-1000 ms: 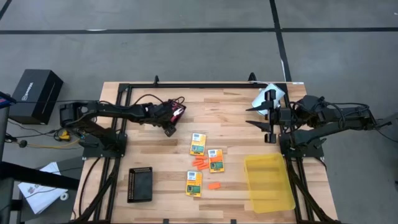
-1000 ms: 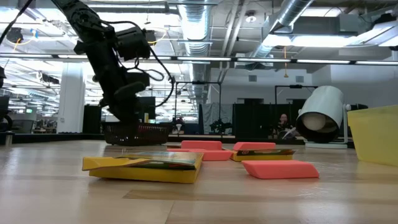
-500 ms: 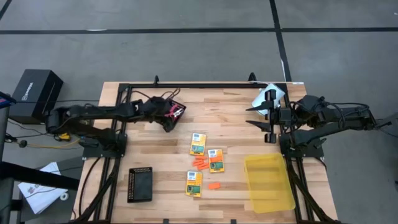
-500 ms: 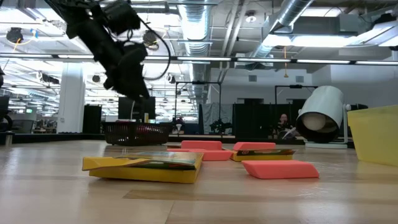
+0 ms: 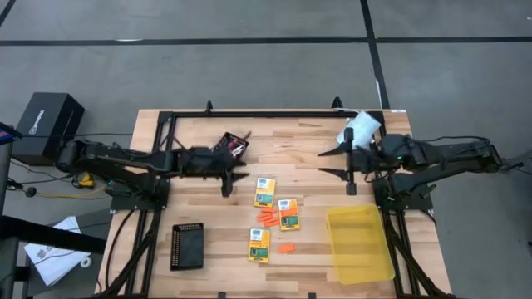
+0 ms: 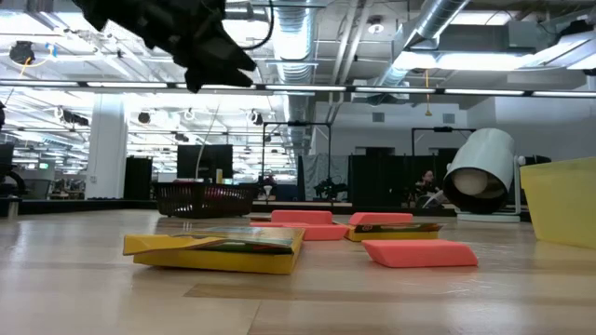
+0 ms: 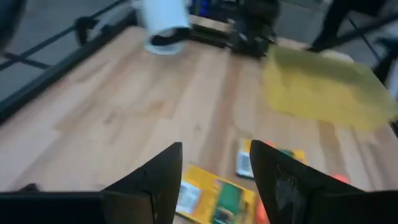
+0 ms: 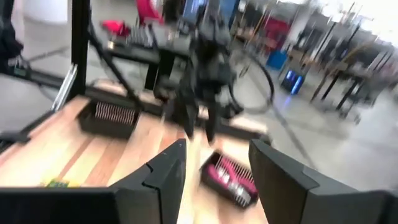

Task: Pick & Place School Supplies
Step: Put the yellow crayon box into the yellow basket

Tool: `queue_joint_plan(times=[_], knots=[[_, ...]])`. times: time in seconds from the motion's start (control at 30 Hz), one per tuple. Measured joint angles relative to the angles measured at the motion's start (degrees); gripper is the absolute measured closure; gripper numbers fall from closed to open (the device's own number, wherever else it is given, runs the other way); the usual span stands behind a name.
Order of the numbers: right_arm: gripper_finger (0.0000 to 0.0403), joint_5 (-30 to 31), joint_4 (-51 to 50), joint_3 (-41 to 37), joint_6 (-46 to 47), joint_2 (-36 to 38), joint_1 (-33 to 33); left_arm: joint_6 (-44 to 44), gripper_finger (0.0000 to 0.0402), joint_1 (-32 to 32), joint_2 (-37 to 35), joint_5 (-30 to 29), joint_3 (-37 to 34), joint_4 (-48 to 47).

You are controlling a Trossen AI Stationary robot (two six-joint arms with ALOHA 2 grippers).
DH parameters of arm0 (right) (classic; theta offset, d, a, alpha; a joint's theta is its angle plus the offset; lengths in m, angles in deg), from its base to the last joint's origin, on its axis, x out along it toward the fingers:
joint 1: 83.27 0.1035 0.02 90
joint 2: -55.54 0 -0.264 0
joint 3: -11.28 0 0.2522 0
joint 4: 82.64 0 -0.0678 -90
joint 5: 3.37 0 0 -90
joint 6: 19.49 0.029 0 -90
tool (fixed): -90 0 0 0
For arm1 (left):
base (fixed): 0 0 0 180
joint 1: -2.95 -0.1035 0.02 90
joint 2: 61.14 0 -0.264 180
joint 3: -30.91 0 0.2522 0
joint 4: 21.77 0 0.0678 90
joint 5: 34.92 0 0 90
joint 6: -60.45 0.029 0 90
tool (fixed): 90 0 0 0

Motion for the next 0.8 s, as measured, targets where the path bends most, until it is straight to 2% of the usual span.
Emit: queue_joint_plan(times=[0.23,0.37,0.57,0.8], knots=[[0.0241,-0.8,-4.8,0.0,5.9,-8.1,1.3,2.8,0.0219,12.7,3.2,-10.2,0.0,7.9],[0.0241,-0.9,-4.0,0.0,7.6,-14.8,4.1,2.5,0.0224,18.9,6.1,-16.5,0.0,10.1],[0.0241,-1.1,4.0,0.0,11.2,-25.5,9.6,0.0,0.0226,27.0,11.6,-26.8,0.0,13.2],[0.0243,-0.4,19.5,0.0,15.4,-35.5,15.5,-6.3,0.0227,34.2,19.0,-37.9,0.0,15.0]])
